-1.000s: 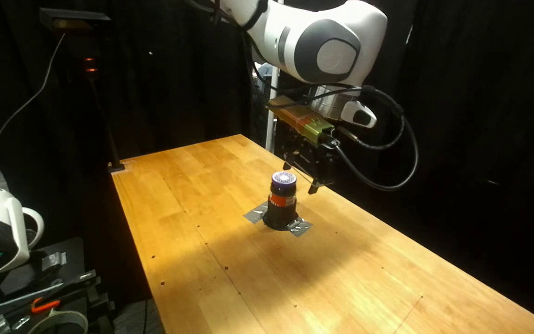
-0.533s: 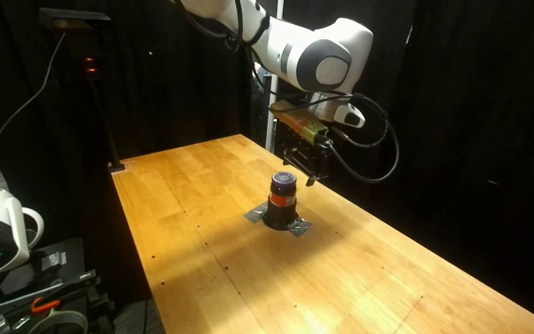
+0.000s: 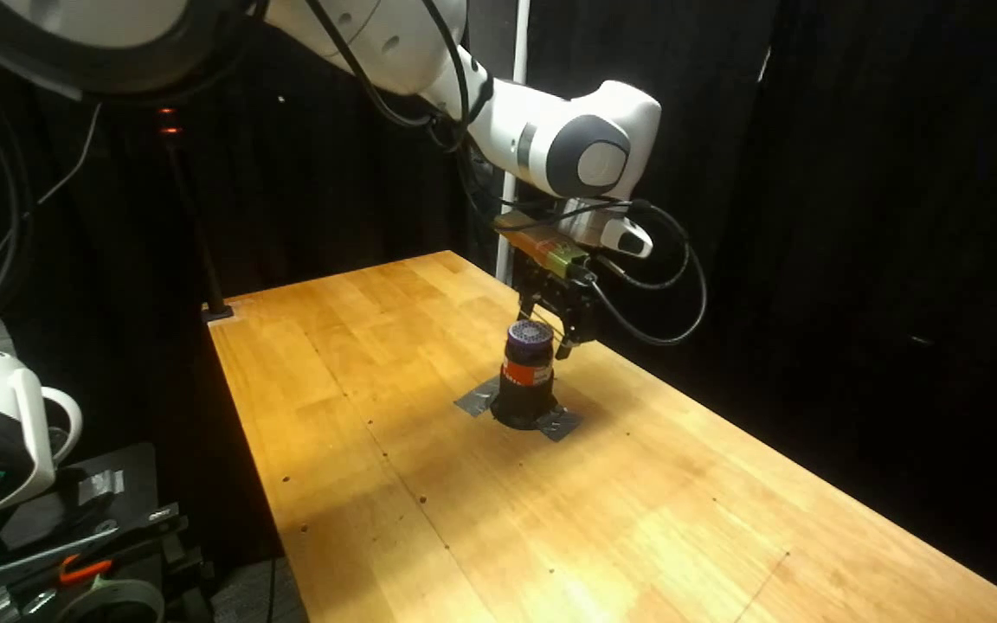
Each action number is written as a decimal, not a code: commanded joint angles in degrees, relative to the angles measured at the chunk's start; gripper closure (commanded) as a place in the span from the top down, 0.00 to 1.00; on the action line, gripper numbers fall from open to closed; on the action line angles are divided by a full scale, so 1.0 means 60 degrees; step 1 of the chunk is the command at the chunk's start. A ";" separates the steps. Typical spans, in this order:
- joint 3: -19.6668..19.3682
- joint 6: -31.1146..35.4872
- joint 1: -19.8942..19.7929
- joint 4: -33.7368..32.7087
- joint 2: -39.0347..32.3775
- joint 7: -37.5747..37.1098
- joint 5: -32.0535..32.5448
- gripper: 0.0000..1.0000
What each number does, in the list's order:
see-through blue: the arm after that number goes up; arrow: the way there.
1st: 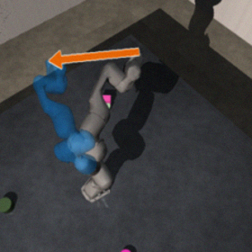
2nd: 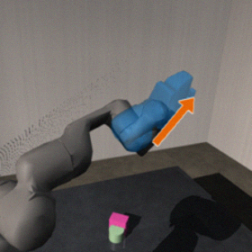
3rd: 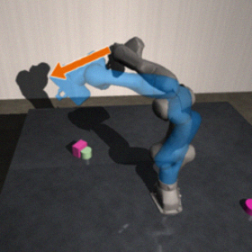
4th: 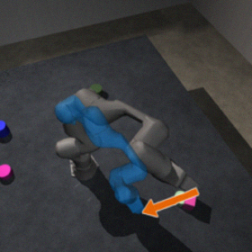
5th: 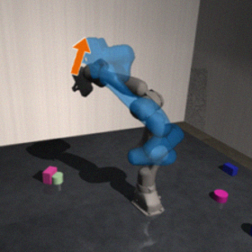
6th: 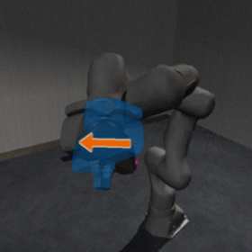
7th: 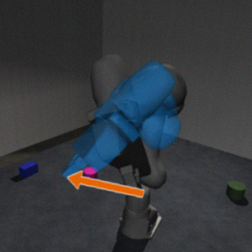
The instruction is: Put the rubber band around the jar..
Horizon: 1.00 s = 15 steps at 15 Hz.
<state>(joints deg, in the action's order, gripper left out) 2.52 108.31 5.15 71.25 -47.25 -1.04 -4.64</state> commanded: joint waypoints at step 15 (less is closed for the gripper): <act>-0.0019 -0.1964 0.0405 0.0883 0.0468 0.0745 0.1502 1.00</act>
<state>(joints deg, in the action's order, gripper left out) 2.51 93.28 7.27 67.10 -50.30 1.09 1.92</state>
